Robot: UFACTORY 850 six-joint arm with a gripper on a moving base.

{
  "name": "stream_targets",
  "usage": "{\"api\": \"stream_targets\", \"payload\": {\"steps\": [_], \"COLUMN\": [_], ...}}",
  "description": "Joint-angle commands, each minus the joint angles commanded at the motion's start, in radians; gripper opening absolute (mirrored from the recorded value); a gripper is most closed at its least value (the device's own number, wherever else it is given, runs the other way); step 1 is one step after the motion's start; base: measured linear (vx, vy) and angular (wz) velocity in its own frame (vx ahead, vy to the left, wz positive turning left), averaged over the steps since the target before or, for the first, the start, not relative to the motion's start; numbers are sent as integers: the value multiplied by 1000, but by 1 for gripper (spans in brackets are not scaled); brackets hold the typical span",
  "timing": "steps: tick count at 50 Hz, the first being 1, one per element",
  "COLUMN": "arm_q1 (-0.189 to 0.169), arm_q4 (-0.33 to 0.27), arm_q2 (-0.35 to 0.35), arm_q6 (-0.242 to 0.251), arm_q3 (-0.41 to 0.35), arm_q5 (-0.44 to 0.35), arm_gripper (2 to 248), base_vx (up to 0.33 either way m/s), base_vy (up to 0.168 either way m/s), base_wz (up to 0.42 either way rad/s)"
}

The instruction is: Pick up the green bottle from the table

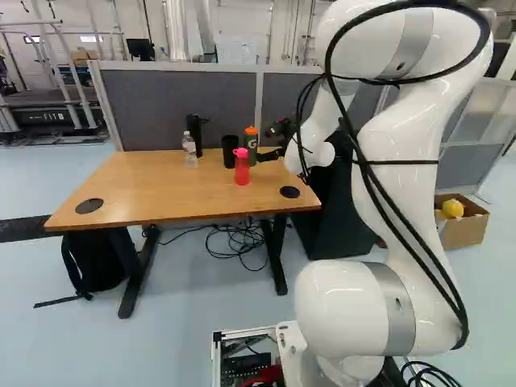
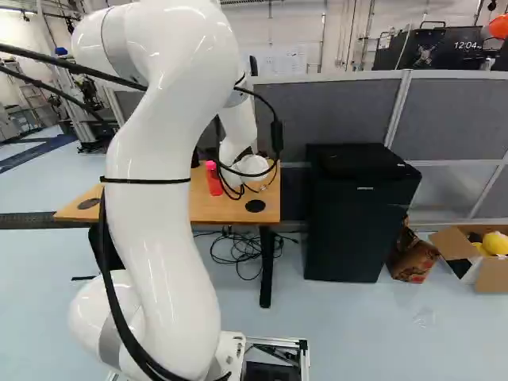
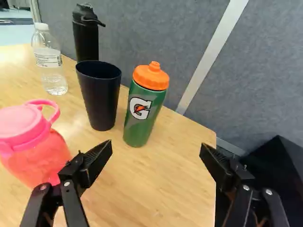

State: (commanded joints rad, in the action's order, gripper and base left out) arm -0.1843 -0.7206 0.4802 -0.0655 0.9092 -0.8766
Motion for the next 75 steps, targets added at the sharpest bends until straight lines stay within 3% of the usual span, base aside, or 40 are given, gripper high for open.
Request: {"api": "stream_targets", "payload": {"steps": [26,32,48,69,75], "arm_q1": [-9,-11,-16,-22,-23], "arm_q4": [-204,-262,-418,-606,-650], "arm_q2": [112,137,204,291,315], "arm_q6": [-352,-385,-411,-674,-707], "arm_q3": [152,188,285,416,455], "arm_q5": [0,0,0,-26,-46], "arm_gripper": [247,247,247,247,247], "base_vx": [0,0,0,0,0], "base_vy": [0,0,0,0,0], "base_wz": [0,0,0,0,0]}}
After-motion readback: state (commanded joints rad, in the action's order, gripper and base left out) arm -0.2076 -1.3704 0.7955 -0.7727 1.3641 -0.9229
